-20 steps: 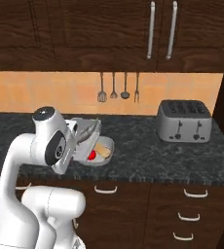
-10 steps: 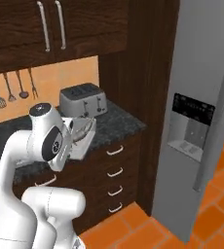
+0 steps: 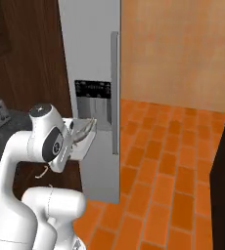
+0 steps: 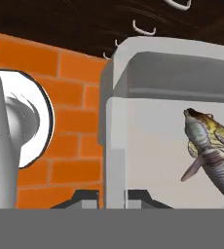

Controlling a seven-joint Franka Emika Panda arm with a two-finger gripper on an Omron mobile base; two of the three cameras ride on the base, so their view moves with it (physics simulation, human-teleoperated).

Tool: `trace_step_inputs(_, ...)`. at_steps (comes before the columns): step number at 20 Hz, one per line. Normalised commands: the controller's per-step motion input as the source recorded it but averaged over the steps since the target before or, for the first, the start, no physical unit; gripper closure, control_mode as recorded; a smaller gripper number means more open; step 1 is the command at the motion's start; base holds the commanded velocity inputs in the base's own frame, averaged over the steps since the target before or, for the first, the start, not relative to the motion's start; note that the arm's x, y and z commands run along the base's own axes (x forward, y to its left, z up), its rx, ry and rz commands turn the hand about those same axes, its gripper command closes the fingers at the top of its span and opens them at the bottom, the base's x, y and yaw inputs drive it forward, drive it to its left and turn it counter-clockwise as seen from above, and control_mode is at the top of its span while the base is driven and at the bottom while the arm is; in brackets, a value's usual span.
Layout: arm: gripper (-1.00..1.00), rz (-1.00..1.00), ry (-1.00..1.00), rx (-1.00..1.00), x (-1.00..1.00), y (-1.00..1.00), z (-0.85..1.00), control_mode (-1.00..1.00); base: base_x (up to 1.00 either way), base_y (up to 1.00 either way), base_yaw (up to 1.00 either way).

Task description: Take the meat container that has the fish and place it on the second highest rack of the freezer. Then take the vegetable container that has the tomato and squash and place it on the highest rack of the freezer.

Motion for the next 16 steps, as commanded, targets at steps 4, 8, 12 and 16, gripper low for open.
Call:
trace_step_inputs(4, 1.0, 0.0, 0.0, 0.0, 0.0, 0.0, 0.0, 1.0, -0.01, -0.75, -0.51)
trace_step_inputs(8, 1.0, 0.0, 0.0, 0.0, 0.0, 0.0, 0.0, 1.0, 0.0, -1.0, -0.07)
trace_step_inputs(12, 1.0, 0.0, 0.0, 0.0, 0.0, 0.0, 0.0, 1.0, 0.41, -0.62, -0.02)
trace_step_inputs(16, 1.0, 0.0, 0.0, 0.0, 0.0, 0.0, 0.0, 1.0, 0.69, -0.22, 0.0)
